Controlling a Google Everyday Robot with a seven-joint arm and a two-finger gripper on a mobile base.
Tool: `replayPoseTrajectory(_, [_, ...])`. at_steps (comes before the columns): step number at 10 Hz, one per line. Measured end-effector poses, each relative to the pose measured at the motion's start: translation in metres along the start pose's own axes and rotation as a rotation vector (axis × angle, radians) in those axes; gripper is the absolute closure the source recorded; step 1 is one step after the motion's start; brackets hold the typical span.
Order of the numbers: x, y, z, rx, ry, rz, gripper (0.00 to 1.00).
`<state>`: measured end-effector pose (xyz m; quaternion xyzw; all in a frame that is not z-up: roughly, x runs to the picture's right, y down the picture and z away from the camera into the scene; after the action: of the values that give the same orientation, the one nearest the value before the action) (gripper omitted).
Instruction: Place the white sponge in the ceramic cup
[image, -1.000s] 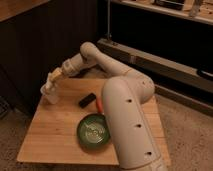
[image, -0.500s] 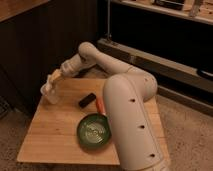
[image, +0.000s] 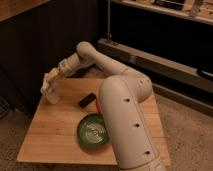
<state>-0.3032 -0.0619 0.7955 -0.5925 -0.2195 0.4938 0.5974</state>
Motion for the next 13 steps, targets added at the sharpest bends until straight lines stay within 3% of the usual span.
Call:
replayPoseTrajectory(3, [-0.009, -0.005, 0.006, -0.003, -0.007, -0.005, 1.0])
replayPoseTrajectory(7, [-0.024, -0.024, -0.002, 0.006, -0.068, 0.006, 1.0])
replayPoseTrajectory(10, [-0.038, -0.037, -0.009, -0.031, -0.118, -0.006, 1.0])
replayPoseTrajectory(13, [-0.041, -0.038, -0.014, -0.071, -0.156, -0.062, 1.0])
